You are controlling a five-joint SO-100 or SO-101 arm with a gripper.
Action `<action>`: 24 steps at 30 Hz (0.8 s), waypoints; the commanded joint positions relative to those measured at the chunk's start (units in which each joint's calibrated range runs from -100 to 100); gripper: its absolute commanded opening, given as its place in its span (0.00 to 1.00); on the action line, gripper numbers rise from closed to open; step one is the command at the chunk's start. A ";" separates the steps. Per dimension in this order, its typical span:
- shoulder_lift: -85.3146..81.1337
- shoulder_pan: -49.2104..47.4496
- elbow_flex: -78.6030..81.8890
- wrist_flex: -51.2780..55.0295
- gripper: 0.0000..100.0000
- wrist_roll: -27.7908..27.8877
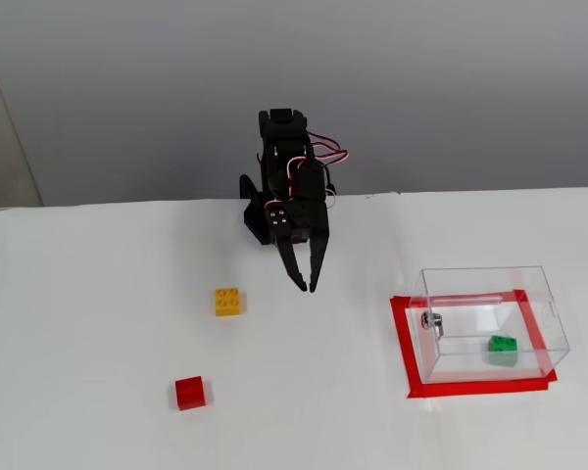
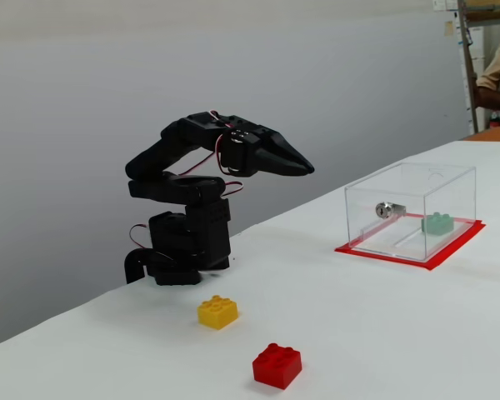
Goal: Pick the green lego brick and place it into the transparent box
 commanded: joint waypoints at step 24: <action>-11.92 -0.12 28.93 -0.57 0.02 0.20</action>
